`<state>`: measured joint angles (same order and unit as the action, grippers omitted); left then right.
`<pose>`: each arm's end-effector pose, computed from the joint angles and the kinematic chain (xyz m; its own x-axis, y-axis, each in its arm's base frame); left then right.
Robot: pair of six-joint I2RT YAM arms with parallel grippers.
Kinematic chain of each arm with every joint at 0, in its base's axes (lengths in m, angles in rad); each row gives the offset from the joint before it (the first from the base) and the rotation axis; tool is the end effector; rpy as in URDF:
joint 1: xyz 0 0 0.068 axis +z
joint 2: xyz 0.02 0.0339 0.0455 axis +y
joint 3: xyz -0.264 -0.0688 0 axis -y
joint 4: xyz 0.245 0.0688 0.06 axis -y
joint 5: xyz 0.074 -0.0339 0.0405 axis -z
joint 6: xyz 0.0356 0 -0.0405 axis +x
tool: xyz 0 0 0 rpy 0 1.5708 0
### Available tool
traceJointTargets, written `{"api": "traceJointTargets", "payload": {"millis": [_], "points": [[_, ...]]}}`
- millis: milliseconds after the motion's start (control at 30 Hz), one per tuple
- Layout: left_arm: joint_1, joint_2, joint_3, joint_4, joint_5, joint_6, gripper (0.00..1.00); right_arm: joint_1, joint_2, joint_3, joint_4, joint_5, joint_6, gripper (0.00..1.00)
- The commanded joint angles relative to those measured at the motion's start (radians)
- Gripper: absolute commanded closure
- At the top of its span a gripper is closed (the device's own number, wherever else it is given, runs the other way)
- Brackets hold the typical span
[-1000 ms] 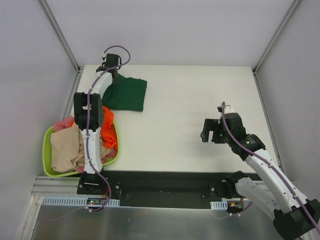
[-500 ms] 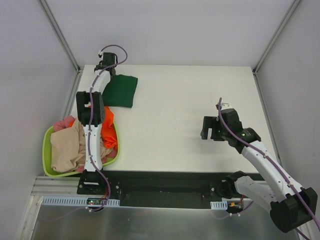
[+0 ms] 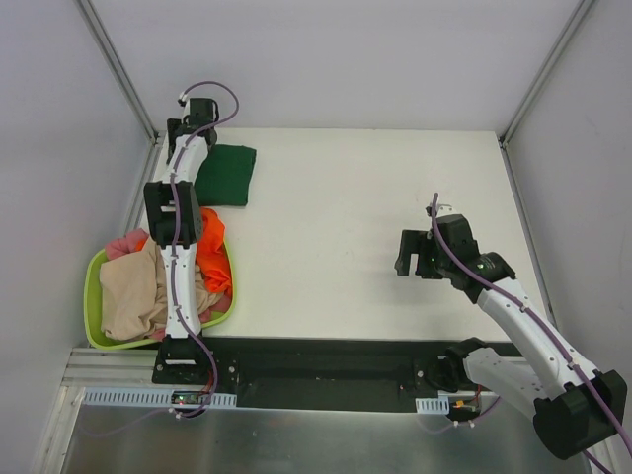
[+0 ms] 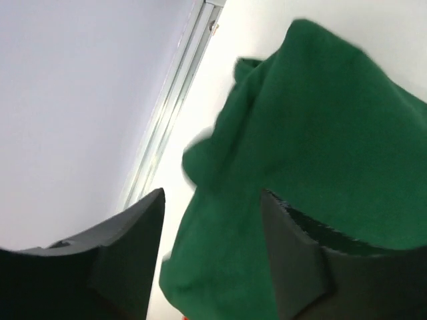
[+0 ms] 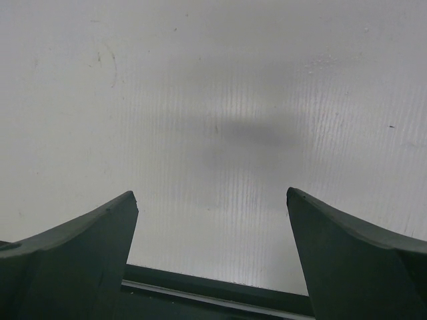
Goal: Fold and stack the t-shirts
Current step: Put the neatly folded tshirt into the corner of the board with the left arm
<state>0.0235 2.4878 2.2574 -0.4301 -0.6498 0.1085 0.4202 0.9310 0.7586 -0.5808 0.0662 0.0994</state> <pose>0.5619 0.0348 0.2137 -0.6635 0.0706 -0.7448 -0.4270 0.7817 0.4545 0.1780 0.0770 0.2675 -0.6574 -0.1853 -0.7304 -0.2992 0.9538 0.0274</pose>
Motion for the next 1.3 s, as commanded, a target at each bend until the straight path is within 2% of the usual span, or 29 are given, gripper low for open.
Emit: {"api": "traceJointTargets", "payload": {"millis": [0, 67, 100, 167, 300, 400, 600, 700, 900, 1000, 1067, 1167, 1267], "points": [[0.003, -0.024, 0.033, 0.036, -0.079, 0.002, 0.28, -0.005, -0.020, 0.021, -0.007, -0.008, 0.014, 0.04], [-0.002, -0.050, -0.002, 0.034, -0.044, -0.026, 0.07, -0.006, -0.024, 0.021, -0.005, -0.011, 0.013, 0.04], [-0.004, -0.072, -0.021, 0.036, -0.018, -0.044, 0.01, -0.008, -0.023, 0.022, -0.005, -0.014, 0.011, 0.04], [-0.007, -0.119, -0.079, 0.034, 0.070, -0.096, 0.01, -0.004, -0.021, 0.024, -0.004, -0.023, 0.010, 0.04], [-0.004, -0.216, -0.189, 0.036, 0.361, -0.231, 0.01, -0.006, -0.023, 0.012, 0.027, -0.035, 0.010, 0.04], [-0.008, -0.263, -0.213, 0.034, 0.560, -0.314, 0.01, -0.005, -0.015, 0.008, 0.048, -0.055, 0.008, 0.04], [-0.020, -0.394, -0.272, 0.021, 0.757, -0.383, 0.01, -0.006, -0.017, 0.011, 0.087, -0.121, -0.015, 0.04], [-0.071, -0.512, -0.347, 0.022, 0.751, -0.394, 0.01, -0.006, -0.029, 0.001, 0.110, -0.121, -0.012, 0.04], [-0.252, -0.803, -0.652, 0.070, 0.626, -0.449, 0.01, -0.012, -0.064, -0.064, 0.180, -0.023, -0.013, 0.04], [-0.364, -0.976, -0.891, 0.121, 0.570, -0.584, 0.01, -0.017, -0.063, -0.073, 0.193, -0.002, -0.027, 0.04], [-0.436, -1.087, -1.042, 0.212, 0.570, -0.622, 0.01, -0.018, -0.069, -0.065, 0.197, 0.000, -0.030, 0.04], [-0.546, -1.210, -1.217, 0.209, 0.541, -0.641, 0.01, -0.018, -0.101, -0.082, 0.228, 0.004, -0.041, 0.04], [-0.609, -1.366, -1.401, 0.211, 0.469, -0.671, 0.01, -0.020, -0.130, -0.122, 0.257, -0.005, -0.043, 0.04]]}}
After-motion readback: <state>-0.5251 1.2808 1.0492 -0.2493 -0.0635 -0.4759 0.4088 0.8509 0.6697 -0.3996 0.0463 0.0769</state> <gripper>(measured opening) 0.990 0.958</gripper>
